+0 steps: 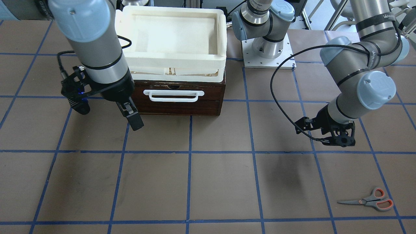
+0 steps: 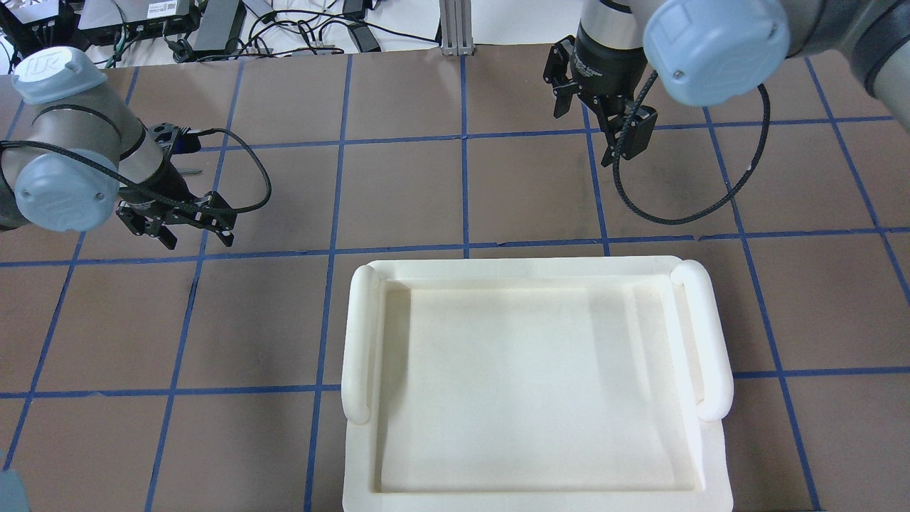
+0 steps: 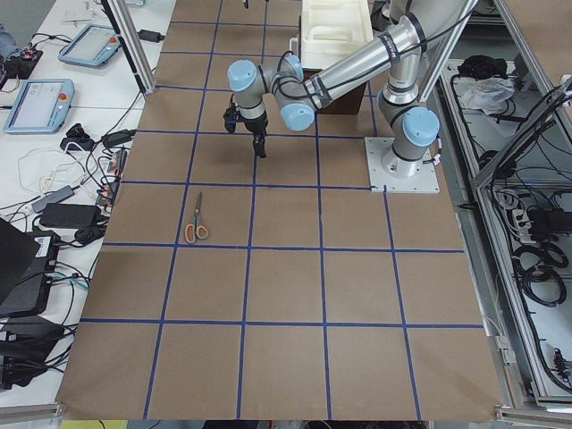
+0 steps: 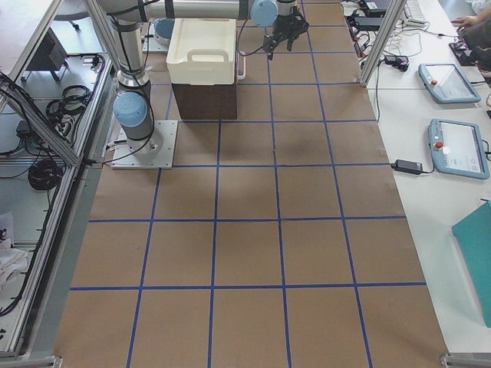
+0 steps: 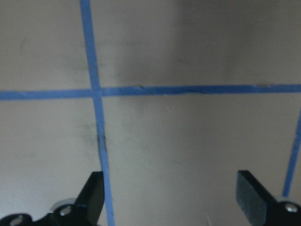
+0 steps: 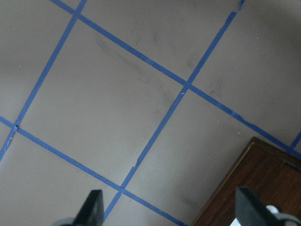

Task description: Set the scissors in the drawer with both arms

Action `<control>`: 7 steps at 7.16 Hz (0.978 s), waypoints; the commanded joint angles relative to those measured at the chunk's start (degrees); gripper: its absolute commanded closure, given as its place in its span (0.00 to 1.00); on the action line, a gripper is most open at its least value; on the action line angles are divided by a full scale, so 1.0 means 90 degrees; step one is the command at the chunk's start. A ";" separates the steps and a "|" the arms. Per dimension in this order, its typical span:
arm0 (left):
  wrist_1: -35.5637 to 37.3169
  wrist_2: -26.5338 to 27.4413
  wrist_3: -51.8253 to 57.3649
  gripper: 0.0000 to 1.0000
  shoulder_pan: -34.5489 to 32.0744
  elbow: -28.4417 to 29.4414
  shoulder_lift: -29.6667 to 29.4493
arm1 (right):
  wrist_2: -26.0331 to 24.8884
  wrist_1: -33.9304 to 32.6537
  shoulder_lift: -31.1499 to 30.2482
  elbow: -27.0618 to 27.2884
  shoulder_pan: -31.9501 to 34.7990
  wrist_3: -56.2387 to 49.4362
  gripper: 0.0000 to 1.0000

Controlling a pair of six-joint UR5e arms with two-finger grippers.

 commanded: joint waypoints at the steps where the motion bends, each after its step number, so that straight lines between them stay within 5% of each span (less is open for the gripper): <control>1: 0.0875 -0.0001 0.1786 0.00 0.0636 0.0427 -0.0711 | -0.0343 0.0007 0.0425 -0.0023 0.0604 0.1765 0.00; 3: 0.0906 -0.0069 0.3730 0.00 0.0912 0.1255 -0.1395 | 0.0073 0.0502 0.0699 -0.0023 0.0801 0.3044 0.00; 7: 0.1694 -0.0069 0.8154 0.00 0.0912 0.2187 -0.2353 | 0.0467 0.0739 0.0963 -0.0014 0.0909 0.3362 0.00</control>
